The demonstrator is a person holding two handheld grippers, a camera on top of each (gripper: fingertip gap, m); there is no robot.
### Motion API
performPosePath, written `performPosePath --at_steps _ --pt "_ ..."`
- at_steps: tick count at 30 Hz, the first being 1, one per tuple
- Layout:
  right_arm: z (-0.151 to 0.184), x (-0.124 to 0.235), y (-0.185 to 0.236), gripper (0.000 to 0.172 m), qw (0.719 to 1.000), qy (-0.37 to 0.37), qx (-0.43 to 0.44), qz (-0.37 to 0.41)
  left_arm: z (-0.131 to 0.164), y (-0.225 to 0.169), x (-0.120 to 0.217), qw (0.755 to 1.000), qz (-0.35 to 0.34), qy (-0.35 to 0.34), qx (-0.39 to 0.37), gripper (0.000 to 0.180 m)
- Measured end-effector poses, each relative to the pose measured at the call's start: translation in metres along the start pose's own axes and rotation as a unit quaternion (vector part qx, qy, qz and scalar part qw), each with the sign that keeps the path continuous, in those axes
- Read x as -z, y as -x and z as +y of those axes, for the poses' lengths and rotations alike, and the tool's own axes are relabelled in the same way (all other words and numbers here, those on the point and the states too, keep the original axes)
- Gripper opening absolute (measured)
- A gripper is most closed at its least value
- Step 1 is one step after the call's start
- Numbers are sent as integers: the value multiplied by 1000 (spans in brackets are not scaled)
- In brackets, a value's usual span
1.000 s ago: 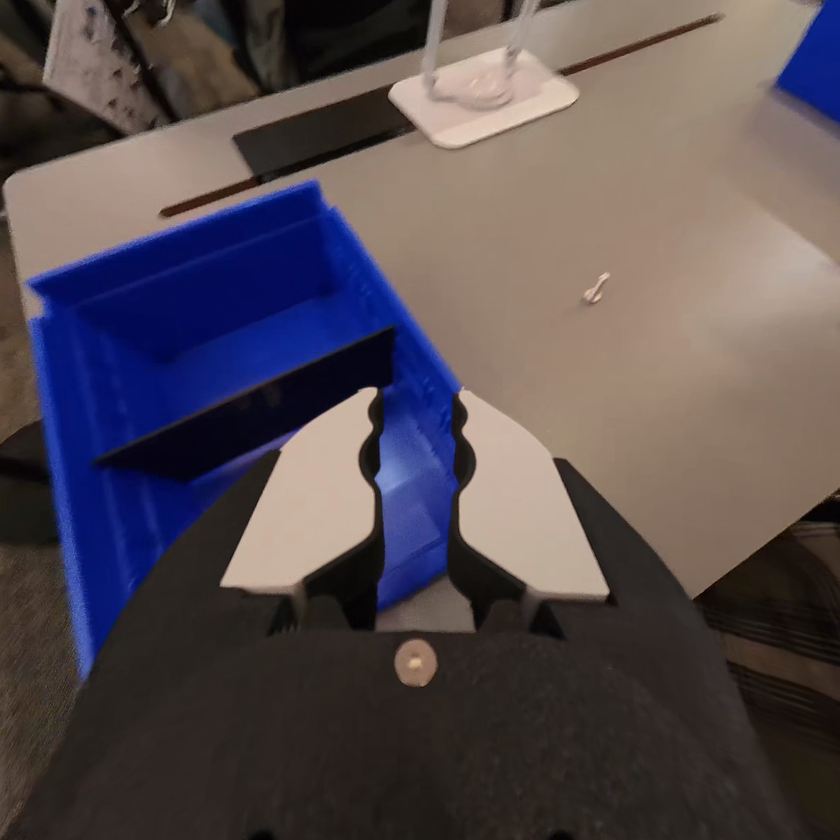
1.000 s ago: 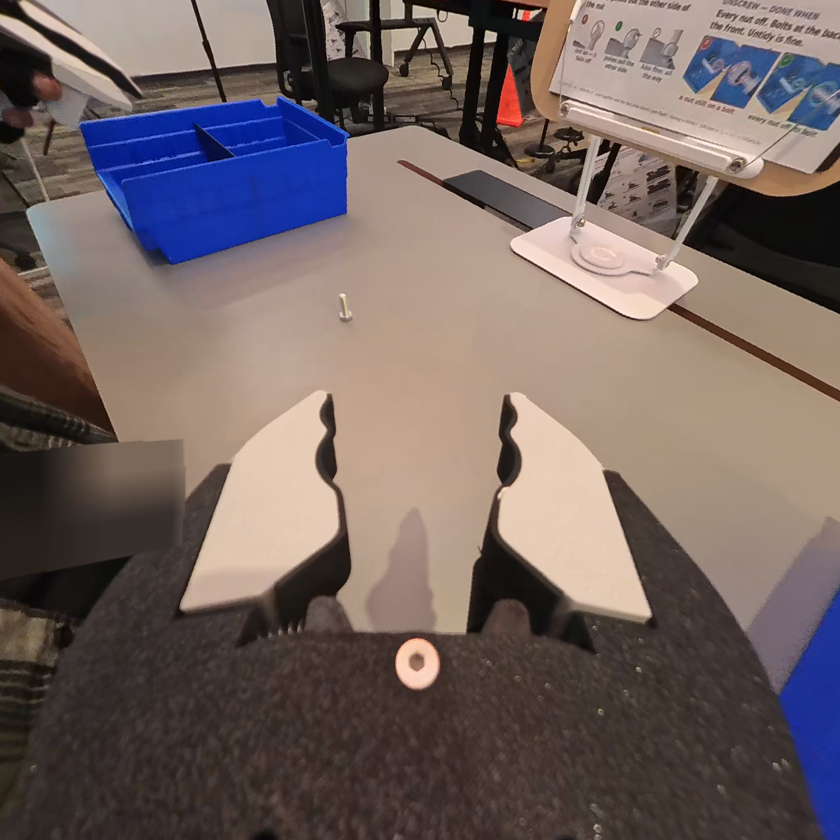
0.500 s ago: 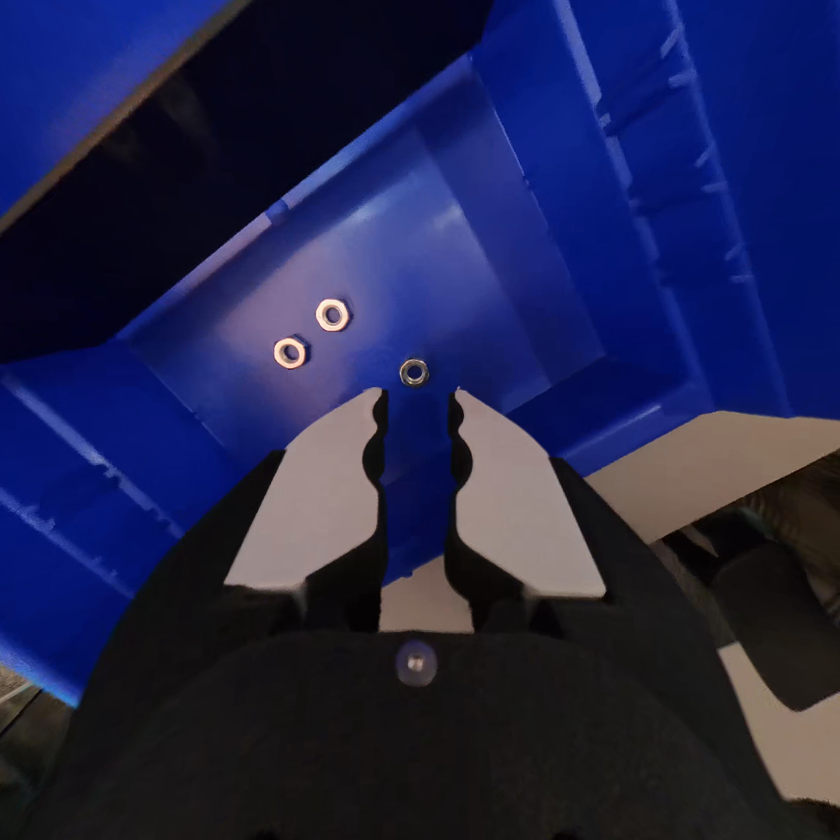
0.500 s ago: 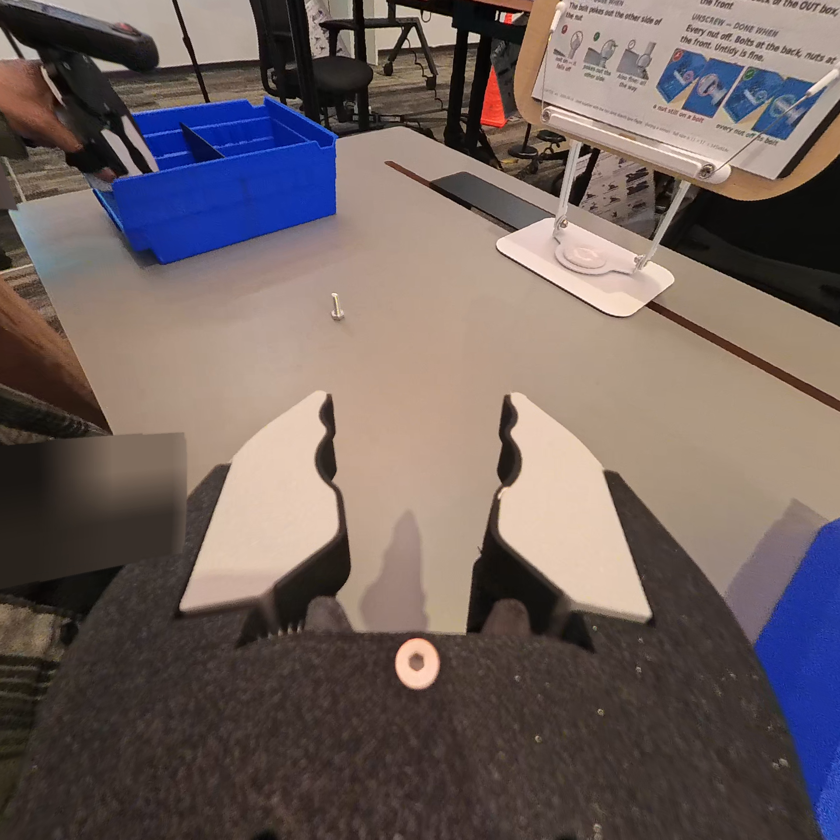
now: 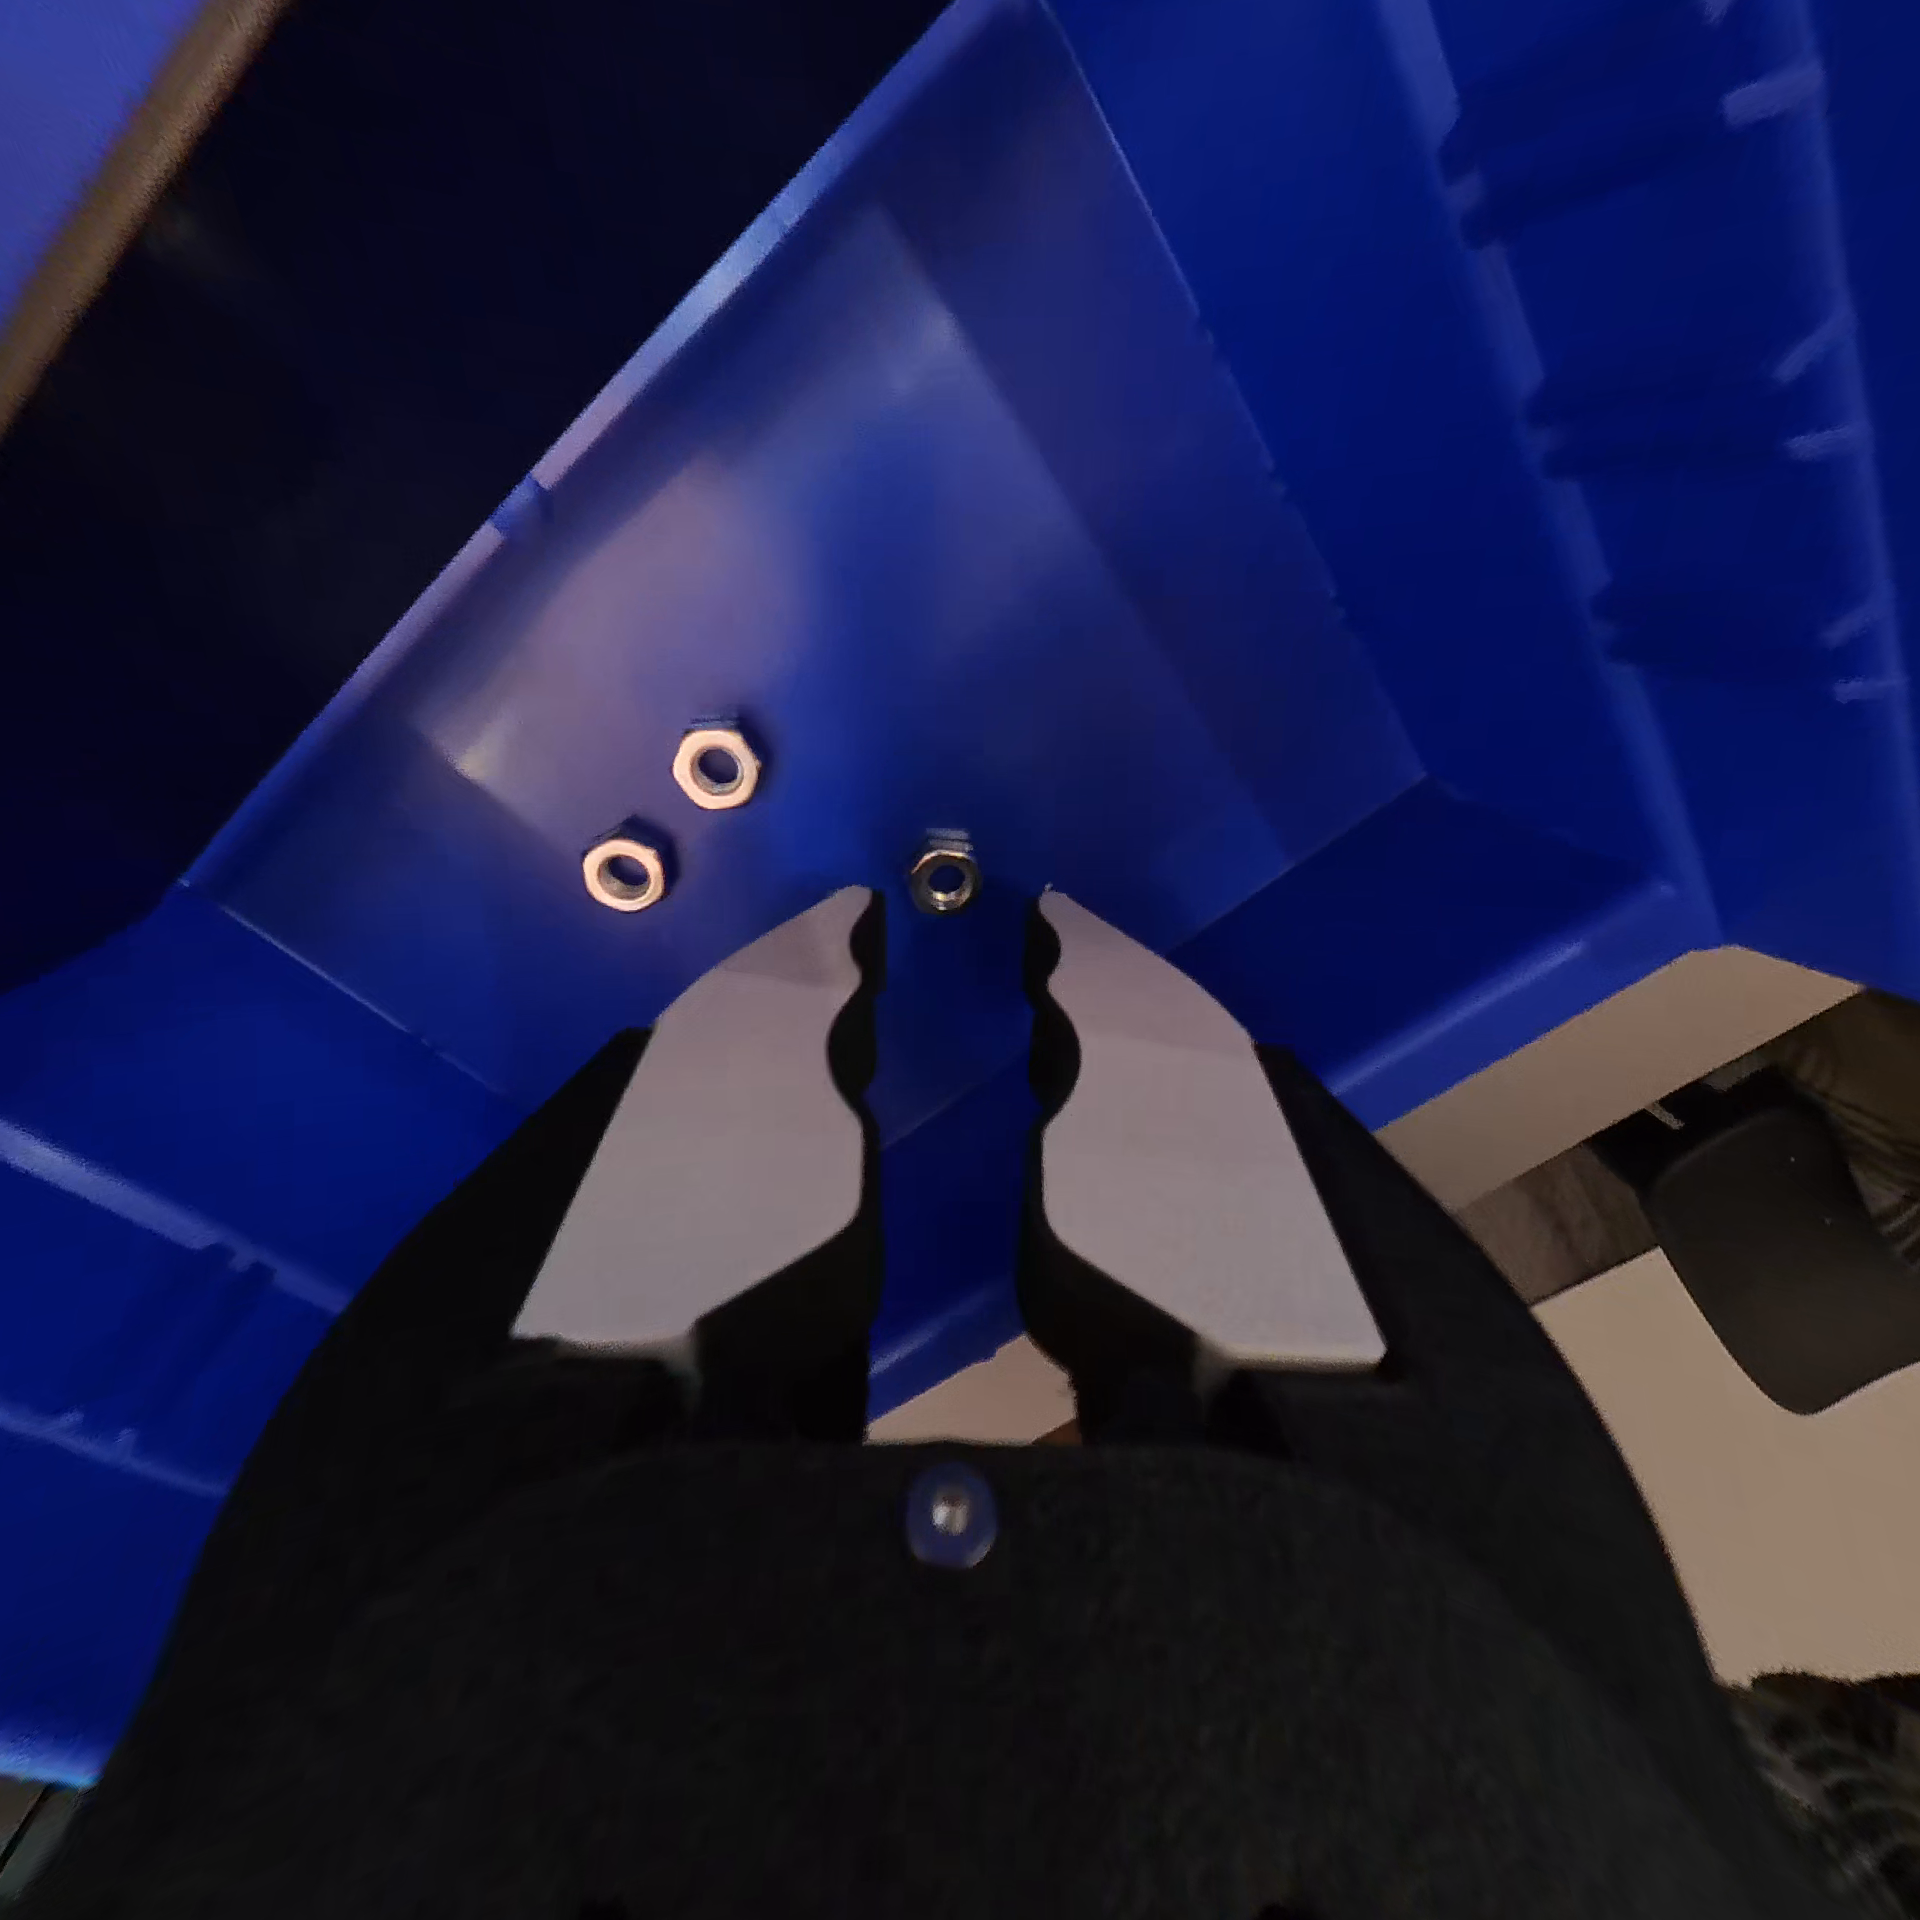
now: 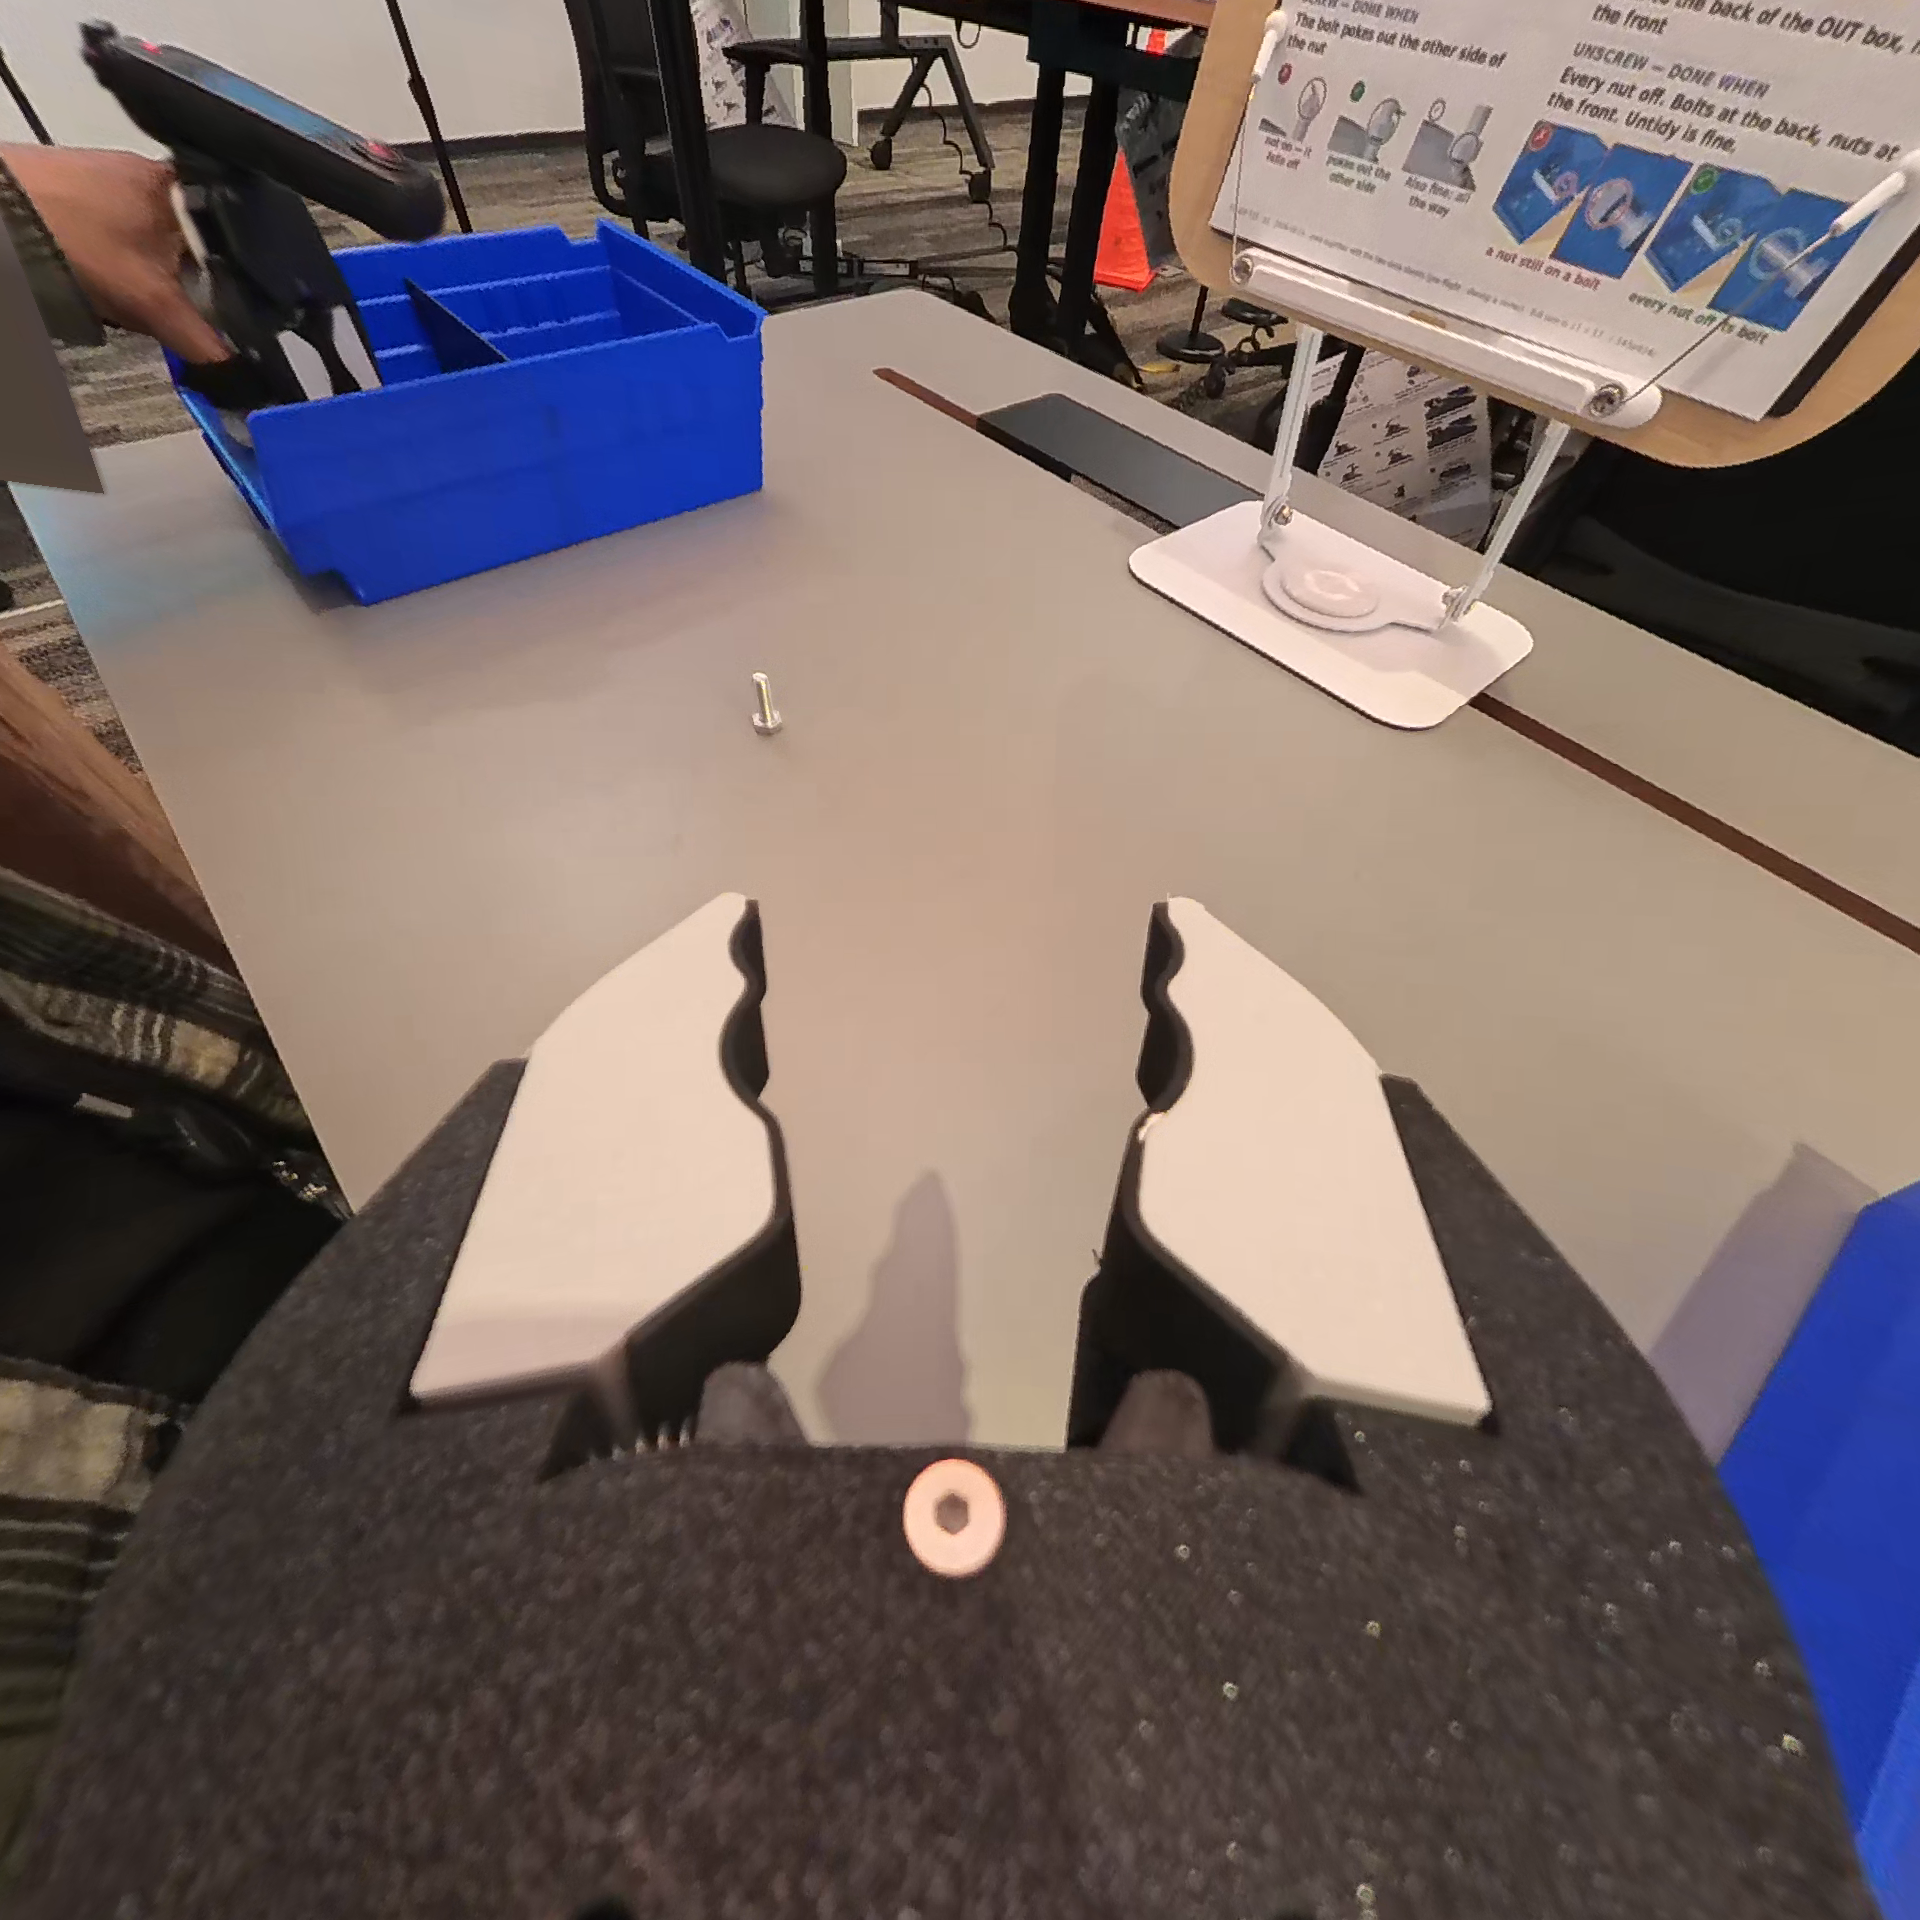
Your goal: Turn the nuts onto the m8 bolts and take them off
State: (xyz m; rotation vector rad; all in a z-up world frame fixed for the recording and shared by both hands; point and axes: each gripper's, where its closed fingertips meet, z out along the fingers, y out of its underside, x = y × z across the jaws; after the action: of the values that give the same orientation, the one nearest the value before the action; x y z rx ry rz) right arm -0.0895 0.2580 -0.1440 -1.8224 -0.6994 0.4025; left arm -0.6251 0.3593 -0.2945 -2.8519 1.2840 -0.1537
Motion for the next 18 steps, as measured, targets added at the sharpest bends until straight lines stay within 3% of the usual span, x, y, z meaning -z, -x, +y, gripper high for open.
performPosePath --at_steps 12,18 --pt "-4 2 -3 70 1000 -8 -1 8 -2 0 -8 1000 -3 22 -21 16" --pt "-1 0 -2 70 1000 -5 -2 2 -13 -2 26 998 -5 -62 -17 16"
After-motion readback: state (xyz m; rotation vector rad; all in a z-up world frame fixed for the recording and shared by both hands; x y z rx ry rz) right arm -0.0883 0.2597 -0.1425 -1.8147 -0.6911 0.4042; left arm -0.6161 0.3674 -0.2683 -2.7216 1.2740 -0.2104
